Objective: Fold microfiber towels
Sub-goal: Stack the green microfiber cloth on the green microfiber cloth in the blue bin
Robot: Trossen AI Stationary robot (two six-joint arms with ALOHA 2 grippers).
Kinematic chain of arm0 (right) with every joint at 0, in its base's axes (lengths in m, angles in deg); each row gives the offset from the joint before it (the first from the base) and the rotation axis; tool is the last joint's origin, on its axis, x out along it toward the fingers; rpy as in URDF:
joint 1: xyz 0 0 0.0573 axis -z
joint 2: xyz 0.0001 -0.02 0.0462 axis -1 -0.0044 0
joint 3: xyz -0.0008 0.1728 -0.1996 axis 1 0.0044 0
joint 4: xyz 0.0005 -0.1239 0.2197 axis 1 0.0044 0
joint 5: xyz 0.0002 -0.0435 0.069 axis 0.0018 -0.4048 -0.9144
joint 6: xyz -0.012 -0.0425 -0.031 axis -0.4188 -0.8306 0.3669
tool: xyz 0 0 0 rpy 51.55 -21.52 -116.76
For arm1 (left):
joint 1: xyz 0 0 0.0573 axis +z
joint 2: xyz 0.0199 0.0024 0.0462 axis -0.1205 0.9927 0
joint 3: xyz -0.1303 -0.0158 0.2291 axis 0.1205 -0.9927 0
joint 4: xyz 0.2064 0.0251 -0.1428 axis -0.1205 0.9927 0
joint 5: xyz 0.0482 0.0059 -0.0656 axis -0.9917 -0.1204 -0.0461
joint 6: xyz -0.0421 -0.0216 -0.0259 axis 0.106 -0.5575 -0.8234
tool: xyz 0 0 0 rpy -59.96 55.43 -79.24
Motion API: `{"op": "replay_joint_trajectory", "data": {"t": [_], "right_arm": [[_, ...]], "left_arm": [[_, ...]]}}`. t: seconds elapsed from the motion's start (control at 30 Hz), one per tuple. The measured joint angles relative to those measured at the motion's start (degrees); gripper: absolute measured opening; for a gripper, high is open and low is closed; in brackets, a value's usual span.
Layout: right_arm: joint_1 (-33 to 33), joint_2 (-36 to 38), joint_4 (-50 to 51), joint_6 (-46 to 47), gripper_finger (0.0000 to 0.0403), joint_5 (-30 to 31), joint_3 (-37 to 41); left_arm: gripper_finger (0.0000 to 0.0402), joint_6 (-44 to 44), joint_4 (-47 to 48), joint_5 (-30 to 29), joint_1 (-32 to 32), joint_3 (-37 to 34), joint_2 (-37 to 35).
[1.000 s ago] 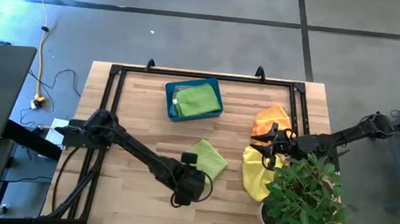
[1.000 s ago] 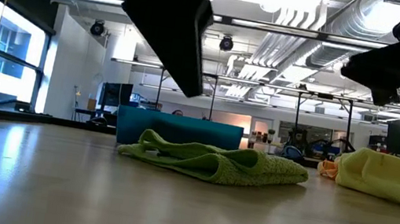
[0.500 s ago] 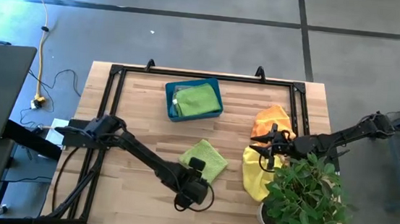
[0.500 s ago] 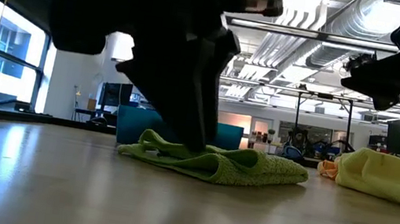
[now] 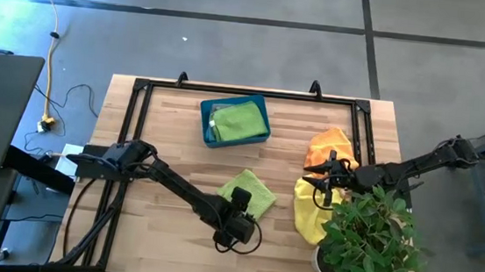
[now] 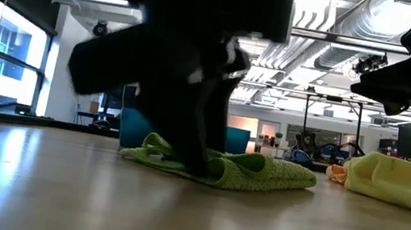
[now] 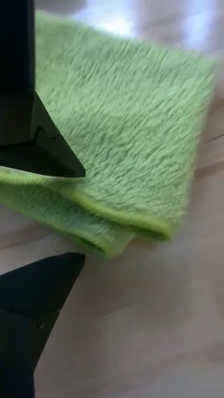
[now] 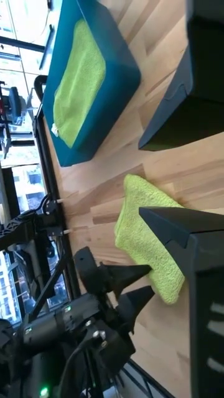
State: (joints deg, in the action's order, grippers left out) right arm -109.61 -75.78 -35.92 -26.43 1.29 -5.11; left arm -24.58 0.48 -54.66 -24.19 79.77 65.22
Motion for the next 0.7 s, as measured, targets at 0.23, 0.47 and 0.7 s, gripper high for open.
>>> {"op": "replay_joint_trajectory", "data": {"t": [0.23, 0.47, 0.7], "right_arm": [[0.0, 0.0, 0.4, 0.0, 0.0149, -0.1, 0.0], [0.0, 0.0, 0.5, 0.0, 0.0149, -0.2, 0.0], [0.0, 0.0, 0.5, 0.0, 0.0149, -0.1, 0.0]], "left_arm": [[0.0202, 0.4, -0.4, 0.9, 0.9, 0.2, 1.4], [0.0125, -1.5, -0.6, 2.4, 1.1, 0.2, 1.6], [0.0012, -4.0, -1.3, 2.3, 1.0, 0.1, 1.8]]}}
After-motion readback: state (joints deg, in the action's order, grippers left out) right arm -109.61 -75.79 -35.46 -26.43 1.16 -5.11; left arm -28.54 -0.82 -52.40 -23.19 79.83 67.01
